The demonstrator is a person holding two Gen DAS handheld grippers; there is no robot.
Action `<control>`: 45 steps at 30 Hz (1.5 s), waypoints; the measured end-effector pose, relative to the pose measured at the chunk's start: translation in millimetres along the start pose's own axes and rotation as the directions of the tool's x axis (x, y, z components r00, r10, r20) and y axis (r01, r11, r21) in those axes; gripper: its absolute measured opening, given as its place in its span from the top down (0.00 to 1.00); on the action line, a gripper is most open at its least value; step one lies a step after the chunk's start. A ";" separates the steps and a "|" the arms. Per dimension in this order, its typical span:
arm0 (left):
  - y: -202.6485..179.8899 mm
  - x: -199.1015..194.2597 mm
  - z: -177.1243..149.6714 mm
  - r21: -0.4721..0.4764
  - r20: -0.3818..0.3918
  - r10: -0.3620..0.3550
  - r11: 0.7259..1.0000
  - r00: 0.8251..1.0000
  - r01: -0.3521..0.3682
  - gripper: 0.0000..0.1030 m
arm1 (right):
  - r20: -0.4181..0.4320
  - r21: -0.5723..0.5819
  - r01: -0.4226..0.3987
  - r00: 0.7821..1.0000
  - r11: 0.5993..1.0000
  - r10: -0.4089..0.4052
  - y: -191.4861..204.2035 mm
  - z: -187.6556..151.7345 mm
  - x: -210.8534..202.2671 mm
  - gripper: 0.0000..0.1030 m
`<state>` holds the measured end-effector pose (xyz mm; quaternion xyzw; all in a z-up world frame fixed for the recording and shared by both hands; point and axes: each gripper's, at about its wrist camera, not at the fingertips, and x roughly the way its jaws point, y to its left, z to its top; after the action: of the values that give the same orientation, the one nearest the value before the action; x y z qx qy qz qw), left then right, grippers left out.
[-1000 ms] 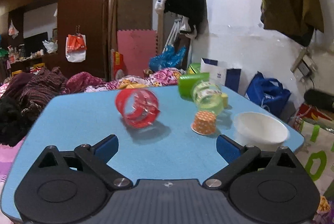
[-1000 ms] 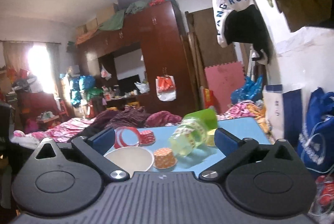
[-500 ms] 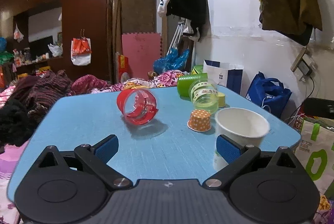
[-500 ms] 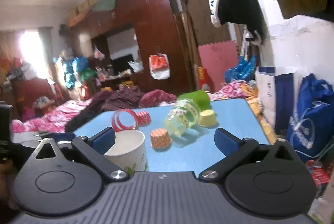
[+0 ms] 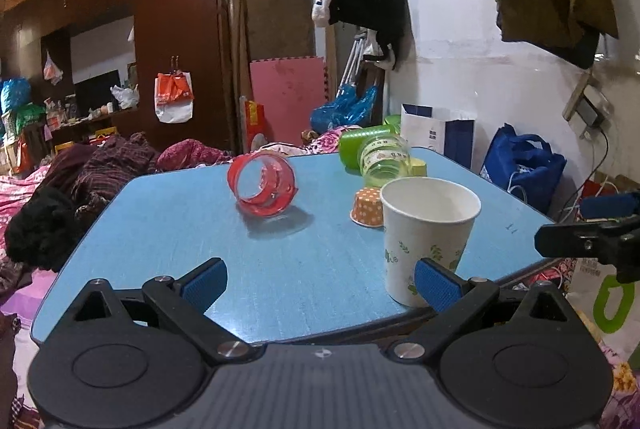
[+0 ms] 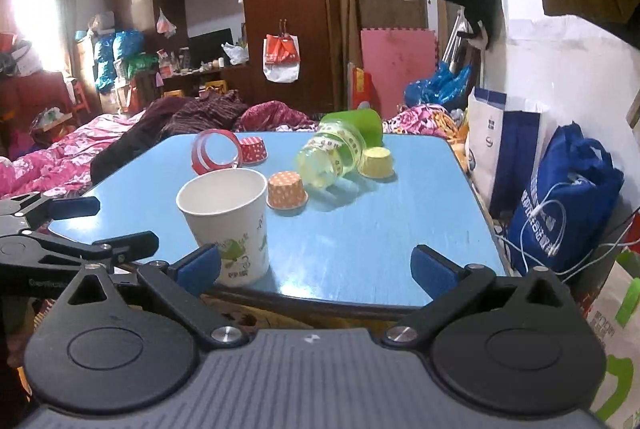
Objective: Flip cup upright
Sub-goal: 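Open the right tool and withdraw it from the upright cup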
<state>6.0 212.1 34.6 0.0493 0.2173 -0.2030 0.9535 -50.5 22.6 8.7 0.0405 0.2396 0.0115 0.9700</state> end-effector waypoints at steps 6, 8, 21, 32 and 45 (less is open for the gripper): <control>-4.8 -2.6 -0.5 0.019 0.003 0.005 1.000 1.000 -0.005 0.02 | 0.003 0.012 -0.005 1.000 1.000 0.005 -2.2 -2.5 -2.2 0.01; -6.4 -3.3 -0.4 0.024 0.003 0.005 1.000 1.000 -0.005 0.02 | -0.003 0.013 -0.012 1.000 1.000 0.012 -2.5 -2.4 -1.8 0.01; -8.4 -5.4 1.2 0.021 0.007 0.004 1.000 1.000 -0.004 0.02 | -0.006 0.006 -0.022 1.000 1.000 0.022 -2.3 -2.7 -2.9 0.01; -4.6 -3.3 2.3 -0.006 0.009 0.002 1.000 1.000 -0.002 0.02 | -0.003 0.002 -0.030 1.000 1.000 0.030 -2.7 -2.9 -3.3 0.01; -6.7 -1.0 3.2 -0.001 0.004 -0.002 1.000 1.000 0.002 0.02 | -0.002 -0.002 -0.032 0.999 0.999 0.032 -2.8 -3.7 -3.9 0.01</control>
<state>3.7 205.8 37.8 0.0483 0.2154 -0.2040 0.9538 -55.6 19.9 7.0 0.0434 0.2398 0.0273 0.9695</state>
